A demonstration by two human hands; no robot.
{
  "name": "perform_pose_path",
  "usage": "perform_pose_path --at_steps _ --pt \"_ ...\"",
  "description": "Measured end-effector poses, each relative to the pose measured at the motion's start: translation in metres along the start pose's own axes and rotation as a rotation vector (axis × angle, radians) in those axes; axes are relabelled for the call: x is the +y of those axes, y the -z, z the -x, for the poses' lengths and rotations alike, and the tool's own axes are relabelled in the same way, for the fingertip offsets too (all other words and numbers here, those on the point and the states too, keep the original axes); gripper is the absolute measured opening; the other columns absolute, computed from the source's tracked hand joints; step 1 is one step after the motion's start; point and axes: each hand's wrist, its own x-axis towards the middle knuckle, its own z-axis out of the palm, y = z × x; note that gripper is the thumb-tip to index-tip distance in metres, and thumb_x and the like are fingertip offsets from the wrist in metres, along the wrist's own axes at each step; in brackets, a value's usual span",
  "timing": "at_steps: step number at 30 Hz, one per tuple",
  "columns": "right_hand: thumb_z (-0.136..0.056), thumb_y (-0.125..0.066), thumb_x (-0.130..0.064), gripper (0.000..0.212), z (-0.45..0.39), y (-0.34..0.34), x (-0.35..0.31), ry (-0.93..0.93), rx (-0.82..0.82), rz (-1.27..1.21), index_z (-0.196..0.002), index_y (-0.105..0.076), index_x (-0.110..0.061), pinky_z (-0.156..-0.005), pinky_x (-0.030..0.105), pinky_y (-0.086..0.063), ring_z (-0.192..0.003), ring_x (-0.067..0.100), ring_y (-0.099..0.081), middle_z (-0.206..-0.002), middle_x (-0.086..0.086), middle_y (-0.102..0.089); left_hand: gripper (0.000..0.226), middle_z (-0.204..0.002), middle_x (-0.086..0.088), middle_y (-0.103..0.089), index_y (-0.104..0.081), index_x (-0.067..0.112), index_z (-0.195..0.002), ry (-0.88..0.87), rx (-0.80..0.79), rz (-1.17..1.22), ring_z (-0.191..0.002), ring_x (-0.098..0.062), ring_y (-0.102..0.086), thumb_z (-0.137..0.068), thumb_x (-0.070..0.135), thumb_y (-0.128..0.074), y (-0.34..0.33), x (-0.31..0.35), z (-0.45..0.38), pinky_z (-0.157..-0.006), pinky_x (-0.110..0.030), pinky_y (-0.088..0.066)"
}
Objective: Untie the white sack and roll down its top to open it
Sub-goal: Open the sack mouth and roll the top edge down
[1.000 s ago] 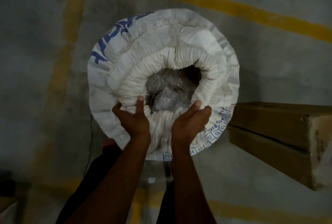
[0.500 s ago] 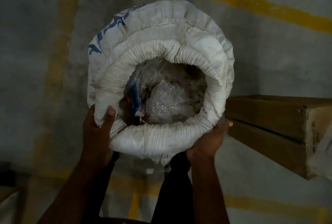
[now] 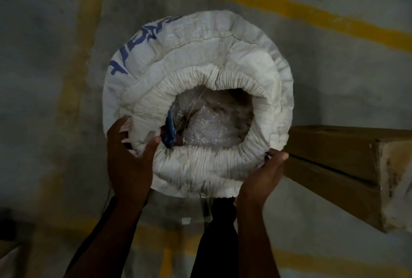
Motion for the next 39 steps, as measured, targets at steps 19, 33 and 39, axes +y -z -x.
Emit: perform_pose_path --at_steps 19,33,39 --pt "-0.102 -0.027 -0.054 0.060 -0.001 -0.108 -0.042 0.389 -0.234 0.063 -0.091 -0.071 -0.014 -0.091 0.049 -0.055 -0.093 0.020 -0.069 -0.091 -0.001 -0.074 0.028 -0.108 0.001 -0.067 -0.057 0.025 -0.111 -0.083 -0.309 0.091 -0.101 -0.020 -0.065 -0.101 0.047 -0.044 -0.095 0.055 -0.045 -0.099 -0.051 -0.053" --pt "-0.112 -0.035 -0.024 0.043 -0.081 -0.096 -0.114 0.884 -0.447 0.328 -0.144 -0.056 -0.005 -0.118 0.010 -0.028 -0.134 -0.006 -0.040 -0.143 -0.004 -0.054 0.044 -0.146 -0.005 -0.053 -0.053 -0.001 -0.144 -0.690 0.102 0.011 -0.140 -0.024 -0.050 -0.107 0.024 -0.053 -0.090 0.126 -0.141 -0.122 -0.032 -0.036" --pt "-0.113 -0.036 -0.026 0.039 -0.121 -0.085 -0.160 1.111 -0.552 0.462 -0.138 -0.063 -0.014 -0.119 0.045 -0.040 -0.137 0.016 -0.054 -0.137 -0.006 -0.061 0.040 -0.145 -0.012 -0.062 -0.058 0.008 -0.145 -0.993 -0.255 -0.257 -0.139 -0.026 -0.055 -0.107 0.021 -0.054 -0.065 0.130 -0.177 -0.124 -0.034 -0.036"
